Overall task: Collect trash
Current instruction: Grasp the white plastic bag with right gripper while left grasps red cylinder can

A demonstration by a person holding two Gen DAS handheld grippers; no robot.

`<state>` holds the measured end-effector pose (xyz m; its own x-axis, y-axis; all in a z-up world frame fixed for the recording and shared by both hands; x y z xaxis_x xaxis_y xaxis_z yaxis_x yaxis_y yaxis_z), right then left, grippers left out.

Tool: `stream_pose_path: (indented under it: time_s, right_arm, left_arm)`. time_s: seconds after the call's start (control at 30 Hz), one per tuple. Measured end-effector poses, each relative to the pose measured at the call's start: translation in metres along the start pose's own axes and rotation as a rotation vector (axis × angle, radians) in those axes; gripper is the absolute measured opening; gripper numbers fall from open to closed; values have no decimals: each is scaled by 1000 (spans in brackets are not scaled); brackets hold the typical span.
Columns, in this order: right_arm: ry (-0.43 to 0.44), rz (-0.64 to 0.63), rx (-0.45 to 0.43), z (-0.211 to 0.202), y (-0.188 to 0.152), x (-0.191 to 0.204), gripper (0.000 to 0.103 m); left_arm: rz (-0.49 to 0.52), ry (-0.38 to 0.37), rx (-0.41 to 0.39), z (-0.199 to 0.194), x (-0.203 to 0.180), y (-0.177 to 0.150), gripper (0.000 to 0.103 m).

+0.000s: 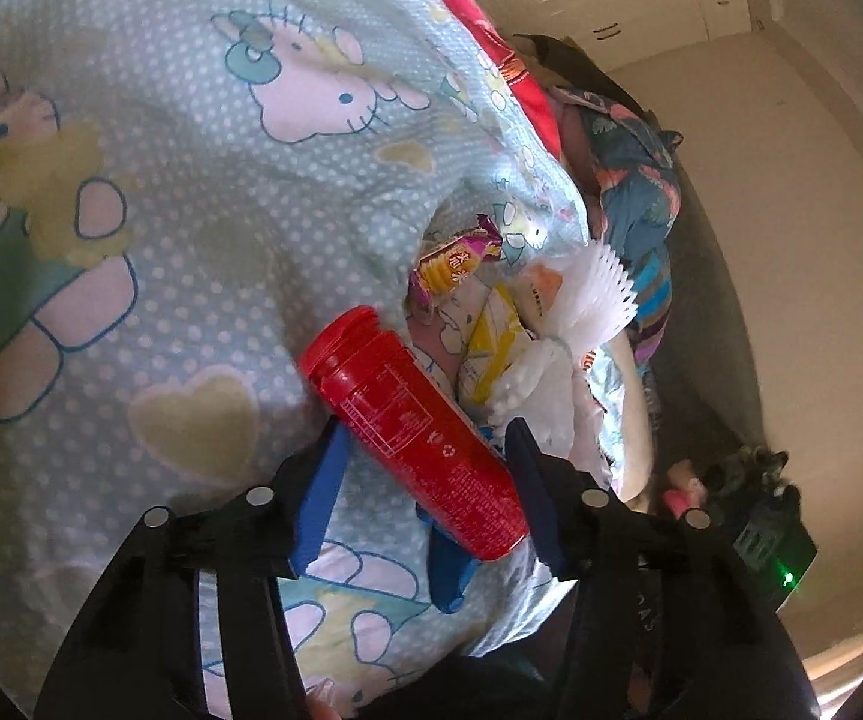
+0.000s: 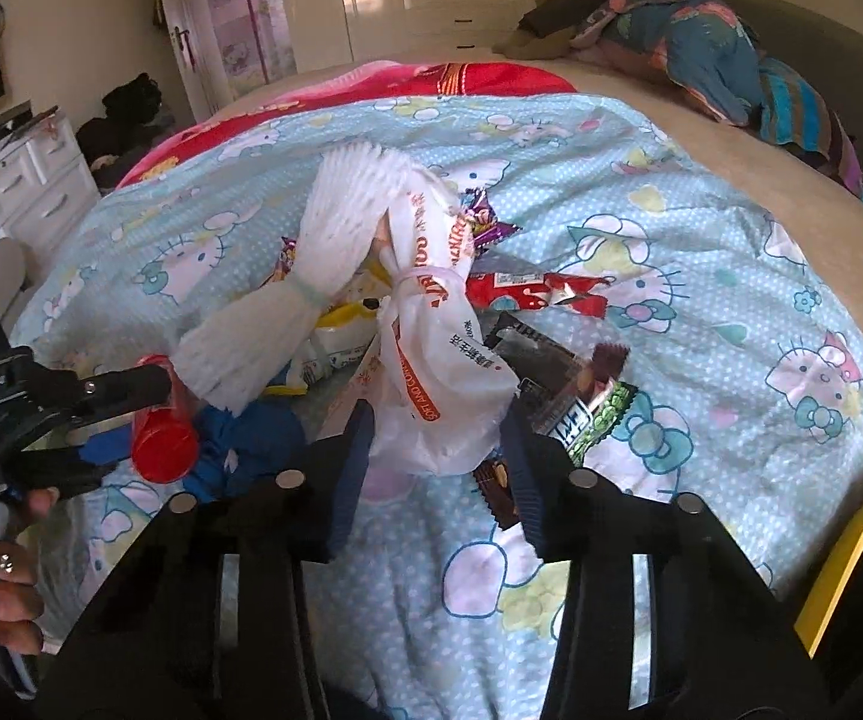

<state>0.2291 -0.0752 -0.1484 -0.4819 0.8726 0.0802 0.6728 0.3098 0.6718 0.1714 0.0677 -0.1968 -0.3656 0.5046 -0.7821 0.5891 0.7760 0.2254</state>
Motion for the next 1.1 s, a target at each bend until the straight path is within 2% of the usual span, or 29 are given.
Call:
stream_pose_path:
  time_s: [0.07,0.17,0.37,0.67,0.87,1.1]
  right_arm:
    - [1,7,-16,-5,2,-1,27]
    - [12,17,-44,-13,6,0,25]
    - [11,22,-107,-36,12,3,23]
    - [-4,90,-182,-65,17,-15,20]
    - [-43,113,-265,-91,27,-29,18]
    - [-37,165,-312,-114,31,-48,18]
  left_arm:
    - [-5,-6,8,1,-1,0,45]
    - [10,-13,8,-1,-6,2,38]
    - [71,-17,-41,-20,-21,11,29]
    - [230,-26,-164,-57,-64,32,27]
    - [348,-45,-196,-70,-97,24,27]
    - [451,-65,-200,-74,-121,5,27]
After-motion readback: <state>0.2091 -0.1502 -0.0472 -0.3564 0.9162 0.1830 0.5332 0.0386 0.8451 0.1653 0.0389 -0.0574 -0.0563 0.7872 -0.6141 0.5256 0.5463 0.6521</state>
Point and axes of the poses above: each gripper's, at about its wrist camera, not at the fingertips, and z roughly the way its jaws point, x to its left, y to its top, the point moved 10 cm from there along z, roughly the way its jaws point, and after that the axes turned 1 degree about -z, right-handed, at the moved point
